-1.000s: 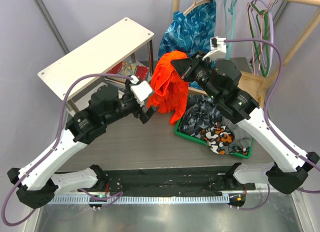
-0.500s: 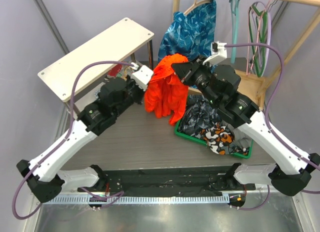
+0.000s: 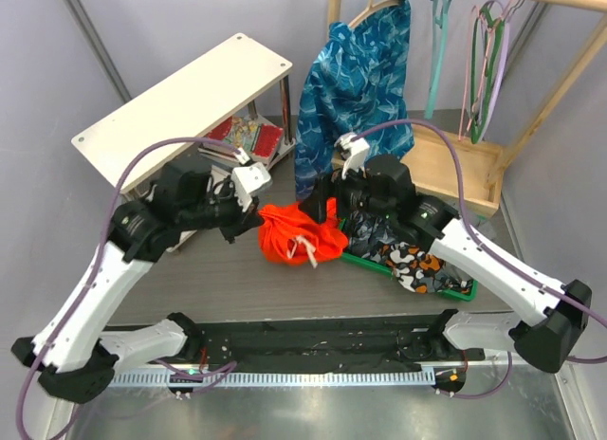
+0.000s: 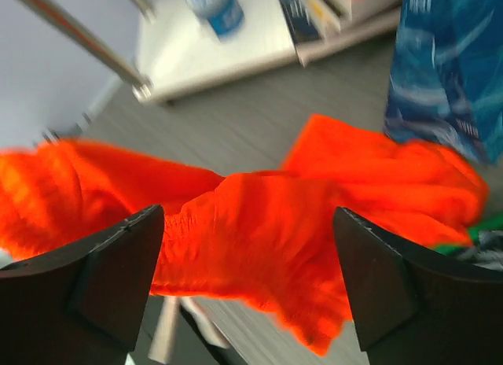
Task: Place the shorts on the hanger
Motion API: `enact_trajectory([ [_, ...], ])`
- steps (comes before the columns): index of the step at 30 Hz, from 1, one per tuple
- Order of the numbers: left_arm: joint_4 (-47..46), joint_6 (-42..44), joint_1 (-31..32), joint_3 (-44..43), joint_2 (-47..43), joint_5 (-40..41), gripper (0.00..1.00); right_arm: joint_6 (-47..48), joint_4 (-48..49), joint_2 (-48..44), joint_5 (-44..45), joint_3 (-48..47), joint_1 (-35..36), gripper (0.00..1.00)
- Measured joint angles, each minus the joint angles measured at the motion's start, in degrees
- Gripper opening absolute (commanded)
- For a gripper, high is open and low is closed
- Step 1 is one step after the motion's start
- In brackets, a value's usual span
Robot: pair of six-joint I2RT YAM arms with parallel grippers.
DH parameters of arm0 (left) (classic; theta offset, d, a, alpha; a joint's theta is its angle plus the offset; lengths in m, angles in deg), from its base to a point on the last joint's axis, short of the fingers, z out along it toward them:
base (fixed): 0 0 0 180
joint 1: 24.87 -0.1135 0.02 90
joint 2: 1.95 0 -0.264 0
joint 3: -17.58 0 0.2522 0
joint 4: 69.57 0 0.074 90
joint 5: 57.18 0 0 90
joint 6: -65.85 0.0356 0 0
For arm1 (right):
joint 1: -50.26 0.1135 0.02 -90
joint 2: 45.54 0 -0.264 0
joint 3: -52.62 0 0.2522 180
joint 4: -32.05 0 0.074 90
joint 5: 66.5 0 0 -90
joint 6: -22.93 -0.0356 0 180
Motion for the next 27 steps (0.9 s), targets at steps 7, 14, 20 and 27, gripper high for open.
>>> enact_trajectory([
  [7, 5.6, -2.7, -12.9, 0.8, 14.6, -2.3, 0.00, 20.0, -10.6, 1.3, -10.5, 3.9, -3.3, 0.88],
  [14, 6.2, -2.9, -17.7, 2.9, 21.4, -2.1, 0.00, 34.3, -14.7, 1.3, -18.2, 9.6, -0.8, 0.83],
  [20, 5.7, -4.0, -18.7, 3.3, 24.3, -1.8, 0.00, 42.0, -8.6, 0.7, -14.0, 21.3, 8.7, 0.83],
  [27, 4.9, -4.1, -20.5, 3.8, 25.9, -1.7, 0.00, 43.8, 3.9, 0.0, -4.1, 29.7, 19.7, 0.94],
])
